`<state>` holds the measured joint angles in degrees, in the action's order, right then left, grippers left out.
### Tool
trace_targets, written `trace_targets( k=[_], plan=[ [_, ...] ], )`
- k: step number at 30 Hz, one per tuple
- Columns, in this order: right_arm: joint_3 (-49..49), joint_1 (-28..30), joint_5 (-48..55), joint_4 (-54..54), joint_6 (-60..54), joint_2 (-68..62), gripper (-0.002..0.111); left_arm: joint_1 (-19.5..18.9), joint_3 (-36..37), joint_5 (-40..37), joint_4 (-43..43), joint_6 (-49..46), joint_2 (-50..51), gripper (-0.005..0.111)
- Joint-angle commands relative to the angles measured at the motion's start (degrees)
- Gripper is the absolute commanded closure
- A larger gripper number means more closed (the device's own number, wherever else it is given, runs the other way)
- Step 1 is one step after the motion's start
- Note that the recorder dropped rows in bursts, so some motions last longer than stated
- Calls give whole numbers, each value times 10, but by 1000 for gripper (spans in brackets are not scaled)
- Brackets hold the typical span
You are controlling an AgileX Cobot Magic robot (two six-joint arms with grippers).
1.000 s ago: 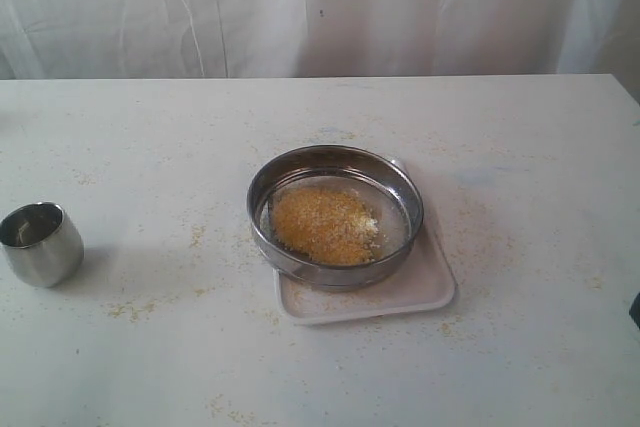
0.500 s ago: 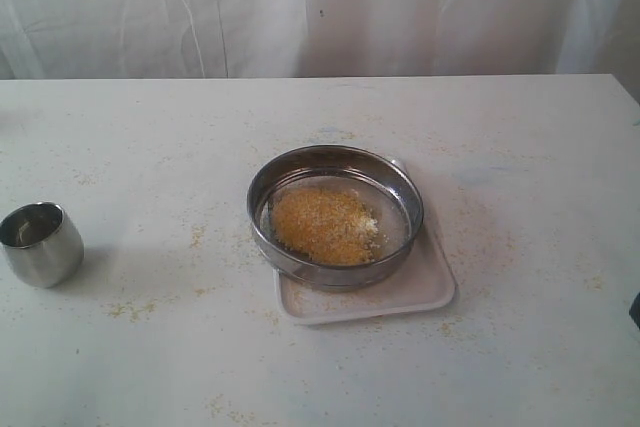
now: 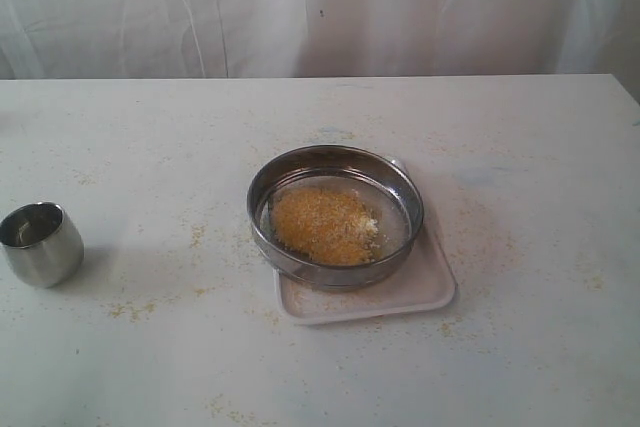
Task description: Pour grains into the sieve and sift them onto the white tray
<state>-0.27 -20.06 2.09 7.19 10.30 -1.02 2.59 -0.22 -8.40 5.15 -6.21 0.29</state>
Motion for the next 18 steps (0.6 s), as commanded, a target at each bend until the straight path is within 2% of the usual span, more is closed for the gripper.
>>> trace_targets(
  k=[1, 6, 9, 11, 18],
  plan=[
    [3, 2, -111, 77, 146, 4, 108, -1, 2, -1, 3, 0, -3, 107],
    [3, 1, -119, 80, 157, 4, 108, -1, 2, -1, 3, 0, -3, 107],
    [-48, -10, 16, 75, 148, -8, 108, -1, 2, -1, 3, 0, -3, 107],
    [-110, -18, 112, 72, 101, -38, 108, -1, 2, -1, 3, 0, -3, 107],
    [-373, -42, 388, 84, -128, -309, 108, -1, 2, -1, 3, 0, -3, 107]
  ],
)
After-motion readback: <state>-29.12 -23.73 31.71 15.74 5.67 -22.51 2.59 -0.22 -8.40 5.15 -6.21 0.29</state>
